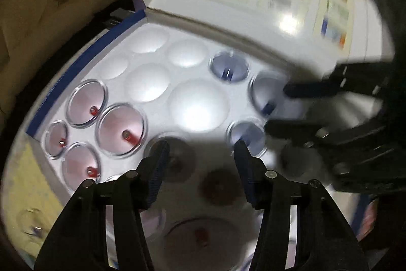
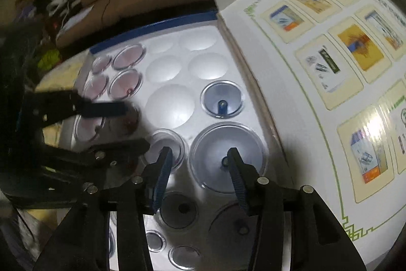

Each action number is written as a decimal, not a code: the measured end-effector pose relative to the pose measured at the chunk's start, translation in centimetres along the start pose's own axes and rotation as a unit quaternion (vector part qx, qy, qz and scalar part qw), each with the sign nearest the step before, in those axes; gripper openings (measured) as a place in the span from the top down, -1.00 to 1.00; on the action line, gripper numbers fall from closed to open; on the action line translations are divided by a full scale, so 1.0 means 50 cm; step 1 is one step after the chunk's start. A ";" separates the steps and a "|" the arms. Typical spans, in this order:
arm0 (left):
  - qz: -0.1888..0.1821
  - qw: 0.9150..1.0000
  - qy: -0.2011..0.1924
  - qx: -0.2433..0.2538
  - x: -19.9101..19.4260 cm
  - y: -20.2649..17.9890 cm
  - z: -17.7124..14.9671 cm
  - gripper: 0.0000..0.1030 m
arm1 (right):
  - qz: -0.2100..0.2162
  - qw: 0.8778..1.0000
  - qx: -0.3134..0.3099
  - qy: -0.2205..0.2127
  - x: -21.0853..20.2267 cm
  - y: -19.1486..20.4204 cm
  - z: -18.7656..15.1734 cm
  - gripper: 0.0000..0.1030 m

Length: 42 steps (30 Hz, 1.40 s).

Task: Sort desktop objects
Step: 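Open both tools and lift them away from the placed cups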

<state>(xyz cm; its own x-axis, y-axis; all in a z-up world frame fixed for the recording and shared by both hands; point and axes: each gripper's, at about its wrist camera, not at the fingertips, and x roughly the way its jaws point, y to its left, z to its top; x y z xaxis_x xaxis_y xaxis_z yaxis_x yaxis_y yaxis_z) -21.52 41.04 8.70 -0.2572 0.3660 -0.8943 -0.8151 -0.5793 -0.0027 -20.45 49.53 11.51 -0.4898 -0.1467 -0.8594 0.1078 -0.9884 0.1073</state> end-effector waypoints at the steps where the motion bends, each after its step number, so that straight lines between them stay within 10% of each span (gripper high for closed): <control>1: 0.000 1.000 -0.004 0.002 -0.002 0.000 -0.004 0.04 | 0.005 1.000 -0.001 -0.004 -0.003 0.006 -0.001 0.09; 14: -0.089 0.989 -0.078 -0.084 -0.128 0.050 -0.065 -0.13 | 0.017 0.999 0.024 -0.019 -0.056 0.013 -0.019 0.01; 24: -0.067 0.987 -0.088 -0.113 -0.242 0.061 -0.179 -0.45 | 0.002 1.000 0.007 -0.029 -0.117 0.081 -0.071 -0.60; 33: -0.029 0.986 -0.094 -0.131 -0.316 0.030 -0.289 -0.97 | -0.030 0.997 -0.017 -0.069 -0.188 0.174 -0.142 -0.74; 42: -0.019 0.984 -0.105 -0.141 -0.394 -0.002 -0.373 -1.00 | -0.034 0.995 -0.028 -0.090 -0.251 0.240 -0.196 -0.83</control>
<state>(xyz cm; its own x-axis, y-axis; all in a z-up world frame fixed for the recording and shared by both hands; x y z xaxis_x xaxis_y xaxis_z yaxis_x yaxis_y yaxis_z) -6.70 20.29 17.99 -0.3560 0.5164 -0.7788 -0.6573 -0.7308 -0.1841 -4.51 39.88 18.67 -0.6436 -0.0896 -0.7601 0.1152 -0.9932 0.0195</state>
